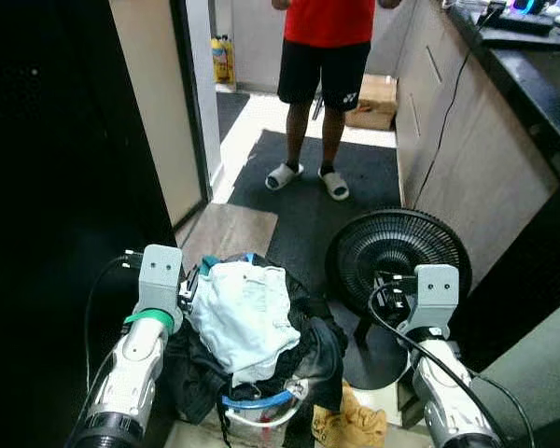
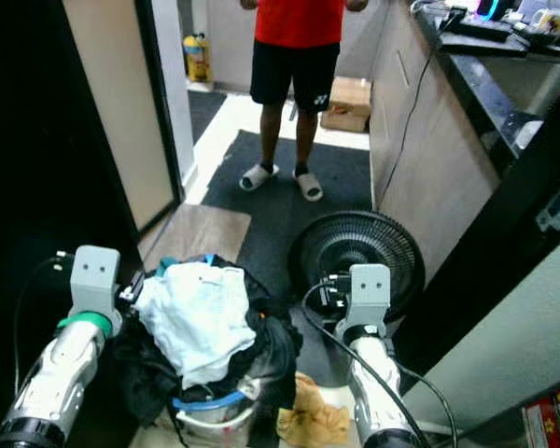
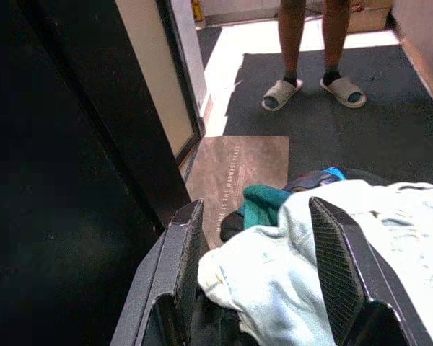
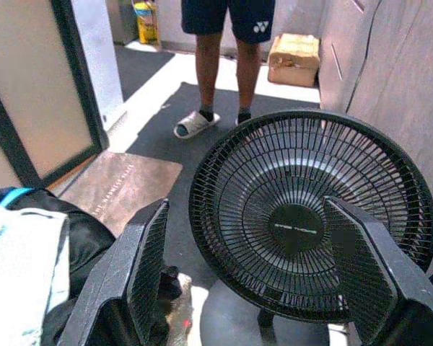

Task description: Clothes washing

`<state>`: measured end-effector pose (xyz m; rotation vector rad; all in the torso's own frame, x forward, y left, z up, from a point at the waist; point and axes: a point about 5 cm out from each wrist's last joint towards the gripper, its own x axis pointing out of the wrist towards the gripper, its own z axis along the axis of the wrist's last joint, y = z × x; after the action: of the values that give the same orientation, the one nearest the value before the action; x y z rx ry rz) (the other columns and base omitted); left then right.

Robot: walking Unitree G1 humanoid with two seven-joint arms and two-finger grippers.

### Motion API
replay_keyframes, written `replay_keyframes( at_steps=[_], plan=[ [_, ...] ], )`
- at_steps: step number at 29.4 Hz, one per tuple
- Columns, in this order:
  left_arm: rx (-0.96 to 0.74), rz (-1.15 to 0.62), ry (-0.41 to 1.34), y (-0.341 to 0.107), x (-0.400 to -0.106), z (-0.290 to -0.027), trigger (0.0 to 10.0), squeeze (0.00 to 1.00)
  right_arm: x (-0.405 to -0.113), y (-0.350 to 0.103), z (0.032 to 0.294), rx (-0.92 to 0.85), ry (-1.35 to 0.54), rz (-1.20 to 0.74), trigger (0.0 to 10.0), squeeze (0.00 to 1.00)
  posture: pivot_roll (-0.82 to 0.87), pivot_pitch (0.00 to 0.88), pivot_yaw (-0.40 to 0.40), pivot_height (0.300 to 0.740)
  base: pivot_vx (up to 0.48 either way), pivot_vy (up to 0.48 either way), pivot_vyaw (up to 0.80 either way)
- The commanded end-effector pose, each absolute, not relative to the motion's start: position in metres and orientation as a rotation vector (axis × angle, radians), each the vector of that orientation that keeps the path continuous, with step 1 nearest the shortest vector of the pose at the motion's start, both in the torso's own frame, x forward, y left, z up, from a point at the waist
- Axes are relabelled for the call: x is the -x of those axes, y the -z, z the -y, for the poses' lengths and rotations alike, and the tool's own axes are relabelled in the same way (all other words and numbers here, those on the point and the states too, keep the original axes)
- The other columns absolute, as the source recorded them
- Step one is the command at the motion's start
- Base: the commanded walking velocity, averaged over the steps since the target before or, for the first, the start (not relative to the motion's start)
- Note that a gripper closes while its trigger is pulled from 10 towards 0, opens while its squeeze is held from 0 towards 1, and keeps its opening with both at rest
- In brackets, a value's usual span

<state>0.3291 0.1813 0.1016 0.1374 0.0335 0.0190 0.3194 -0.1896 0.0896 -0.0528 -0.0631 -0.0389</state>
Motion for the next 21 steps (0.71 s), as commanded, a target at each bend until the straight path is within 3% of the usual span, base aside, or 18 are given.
replay_keyframes(
  at_steps=[1,13,19,21],
  plan=[
    [-0.142,-0.087,-0.001,-0.089,-0.325,-0.179,10.0,0.0,-0.316,-0.085,0.186,0.049,0.017,0.055,10.0,0.0,-0.01,0.031,0.048,0.74,0.0,0.0,0.0],
    [-0.121,-0.151,0.013,-0.074,-0.319,-0.175,10.0,0.0,-0.318,-0.087,0.171,0.05,-0.054,0.063,10.0,0.0,-0.01,0.058,0.038,0.74,0.0,0.0,0.0],
    [-0.12,-0.152,0.036,-0.076,-0.321,-0.168,10.0,0.0,-0.322,-0.088,0.165,0.056,-0.071,0.058,10.0,0.0,0.01,0.098,0.028,0.74,0.0,0.0,0.0],
    [-0.079,-0.154,0.012,-0.08,-0.329,-0.167,10.0,0.0,-0.326,-0.089,0.158,0.066,-0.098,0.052,10.0,0.0,0.04,0.152,0.032,0.74,0.0,0.0,0.0]
  ],
)
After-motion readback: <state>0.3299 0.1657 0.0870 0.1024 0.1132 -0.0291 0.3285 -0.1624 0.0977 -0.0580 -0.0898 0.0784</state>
